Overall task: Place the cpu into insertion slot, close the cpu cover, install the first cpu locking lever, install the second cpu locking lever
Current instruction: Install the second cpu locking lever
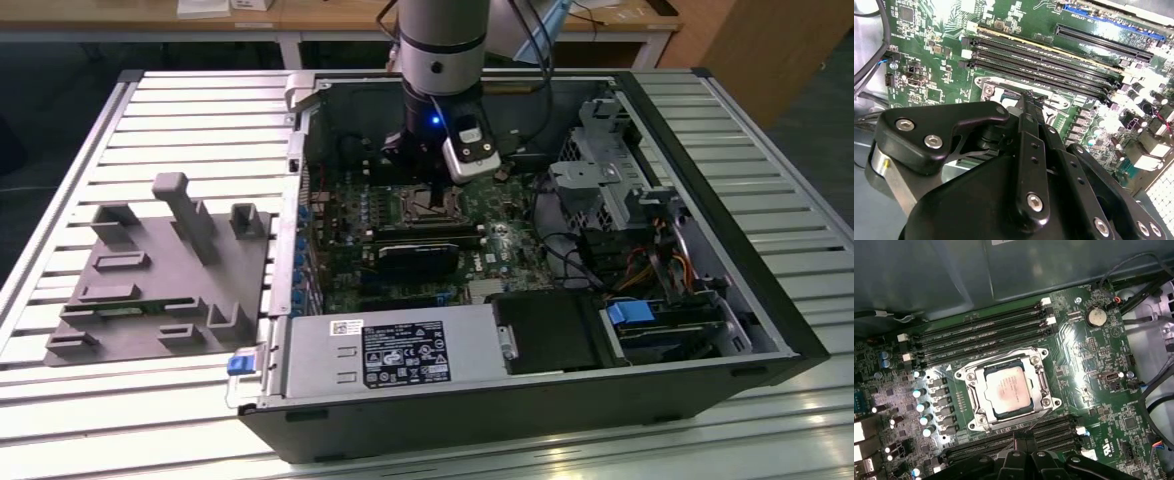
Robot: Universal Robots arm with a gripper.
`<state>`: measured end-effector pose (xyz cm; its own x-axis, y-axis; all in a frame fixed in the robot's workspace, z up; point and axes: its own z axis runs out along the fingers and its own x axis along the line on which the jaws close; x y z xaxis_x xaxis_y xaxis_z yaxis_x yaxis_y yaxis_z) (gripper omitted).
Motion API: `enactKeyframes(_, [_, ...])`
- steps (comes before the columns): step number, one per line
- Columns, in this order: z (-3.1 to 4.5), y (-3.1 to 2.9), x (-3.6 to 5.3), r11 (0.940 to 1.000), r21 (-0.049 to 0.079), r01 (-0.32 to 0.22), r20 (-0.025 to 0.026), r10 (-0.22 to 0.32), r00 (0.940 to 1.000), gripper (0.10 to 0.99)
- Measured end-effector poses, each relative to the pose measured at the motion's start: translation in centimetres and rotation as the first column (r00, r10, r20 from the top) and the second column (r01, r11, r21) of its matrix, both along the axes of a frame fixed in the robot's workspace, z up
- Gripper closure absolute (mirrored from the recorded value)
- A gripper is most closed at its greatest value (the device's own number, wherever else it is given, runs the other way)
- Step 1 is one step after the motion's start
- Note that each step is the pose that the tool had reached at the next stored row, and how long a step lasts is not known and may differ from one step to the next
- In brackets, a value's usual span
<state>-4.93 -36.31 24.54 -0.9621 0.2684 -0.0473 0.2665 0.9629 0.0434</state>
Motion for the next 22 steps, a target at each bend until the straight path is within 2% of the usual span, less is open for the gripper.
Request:
enactKeyframes(14, [-0.32,-0.02,-0.38,0.9989,0.000,-0.046,-0.0001,0.046,0.9989,0.984])
enactKeyframes(22, [-0.51,-0.05,-0.69,0.9987,0.000,-0.050,0.0001,0.050,0.9987,0.984])
